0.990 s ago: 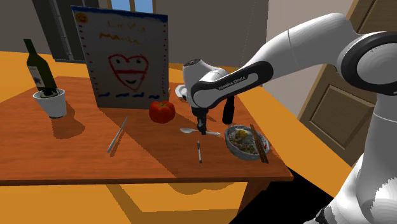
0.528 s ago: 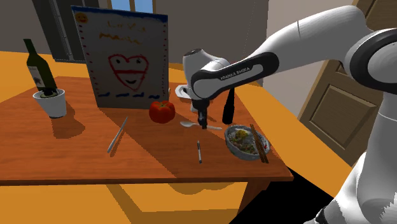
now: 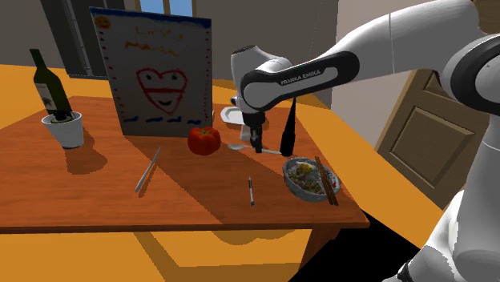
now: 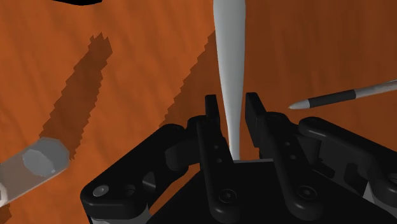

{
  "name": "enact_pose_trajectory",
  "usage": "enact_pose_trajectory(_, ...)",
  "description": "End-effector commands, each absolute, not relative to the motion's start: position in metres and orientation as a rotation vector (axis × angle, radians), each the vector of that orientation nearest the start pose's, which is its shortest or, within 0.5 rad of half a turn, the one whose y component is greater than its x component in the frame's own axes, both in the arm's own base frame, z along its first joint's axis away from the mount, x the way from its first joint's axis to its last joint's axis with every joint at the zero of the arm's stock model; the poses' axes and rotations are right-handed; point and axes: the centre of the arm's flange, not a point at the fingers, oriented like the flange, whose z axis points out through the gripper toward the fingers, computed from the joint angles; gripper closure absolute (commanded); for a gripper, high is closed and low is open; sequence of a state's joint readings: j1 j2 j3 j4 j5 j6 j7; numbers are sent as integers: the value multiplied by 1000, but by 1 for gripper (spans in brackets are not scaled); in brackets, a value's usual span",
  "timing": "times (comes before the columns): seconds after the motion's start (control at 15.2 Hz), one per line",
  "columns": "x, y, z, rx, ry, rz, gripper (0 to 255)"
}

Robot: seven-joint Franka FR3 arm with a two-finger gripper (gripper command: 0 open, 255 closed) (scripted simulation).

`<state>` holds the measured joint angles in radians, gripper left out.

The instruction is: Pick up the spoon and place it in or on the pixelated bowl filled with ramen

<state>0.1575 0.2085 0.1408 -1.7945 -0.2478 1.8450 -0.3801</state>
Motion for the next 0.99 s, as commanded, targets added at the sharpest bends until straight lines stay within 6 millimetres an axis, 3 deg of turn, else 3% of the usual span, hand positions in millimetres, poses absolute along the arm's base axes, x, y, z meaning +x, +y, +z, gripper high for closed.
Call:
enact_pose_trajectory(0.0,580,154,433,-3088,-1240,272,255)
enact_pose_trajectory(0.92,580,154,505,-3088,-1240,272,255)
